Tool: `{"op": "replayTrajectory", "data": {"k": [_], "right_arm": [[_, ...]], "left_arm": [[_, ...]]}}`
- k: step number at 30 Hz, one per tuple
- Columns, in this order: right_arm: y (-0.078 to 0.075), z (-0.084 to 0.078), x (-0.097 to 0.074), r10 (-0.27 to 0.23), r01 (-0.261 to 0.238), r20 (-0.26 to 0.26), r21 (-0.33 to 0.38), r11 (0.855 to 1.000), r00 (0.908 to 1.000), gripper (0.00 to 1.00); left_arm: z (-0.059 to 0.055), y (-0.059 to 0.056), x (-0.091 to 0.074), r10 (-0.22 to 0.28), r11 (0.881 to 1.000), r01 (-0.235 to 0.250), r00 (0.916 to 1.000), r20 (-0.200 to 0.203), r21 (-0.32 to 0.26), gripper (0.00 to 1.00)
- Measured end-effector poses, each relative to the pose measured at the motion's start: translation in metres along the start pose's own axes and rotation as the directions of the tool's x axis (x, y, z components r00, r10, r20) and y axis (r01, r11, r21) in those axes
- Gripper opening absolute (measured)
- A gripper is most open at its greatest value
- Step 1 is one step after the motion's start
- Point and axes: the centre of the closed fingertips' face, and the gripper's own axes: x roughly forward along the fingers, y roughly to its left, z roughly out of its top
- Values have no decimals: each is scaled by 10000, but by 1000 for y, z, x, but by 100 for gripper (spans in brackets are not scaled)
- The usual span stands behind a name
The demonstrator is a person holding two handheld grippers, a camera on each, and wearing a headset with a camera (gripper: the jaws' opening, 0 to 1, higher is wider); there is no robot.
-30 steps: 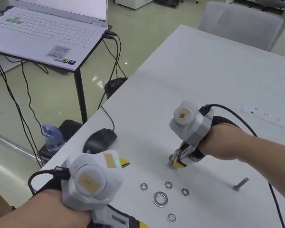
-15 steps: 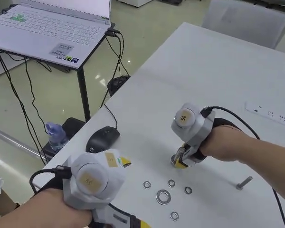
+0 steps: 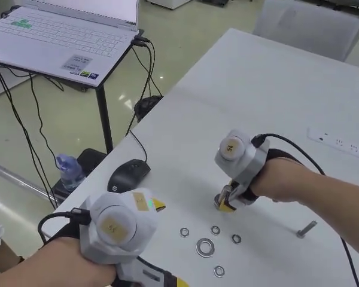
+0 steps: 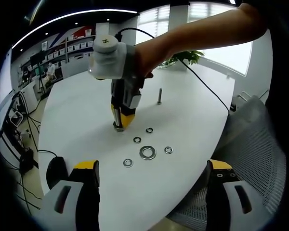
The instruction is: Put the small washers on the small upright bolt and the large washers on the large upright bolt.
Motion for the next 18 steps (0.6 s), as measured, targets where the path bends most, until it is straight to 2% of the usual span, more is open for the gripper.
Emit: {"op": "replayTrajectory", "data": {"k": [4,15,18], "right_arm": [[-2,2,-2,-104,105,211,-36,9999,9997,37],[1,9,-19,78,-68,631,-154,9999,9980,37],[6,9,-26,119,-98,724,-298,9995,9973,37]], "left_arm": [[1,0,-1,2,10000,-2,10000,13,20,92],[5,-2,-4,-34,9999,33,10000,87,112,92],[5,-2,-4,-52,9999,50,9999,89,140,92]]}}
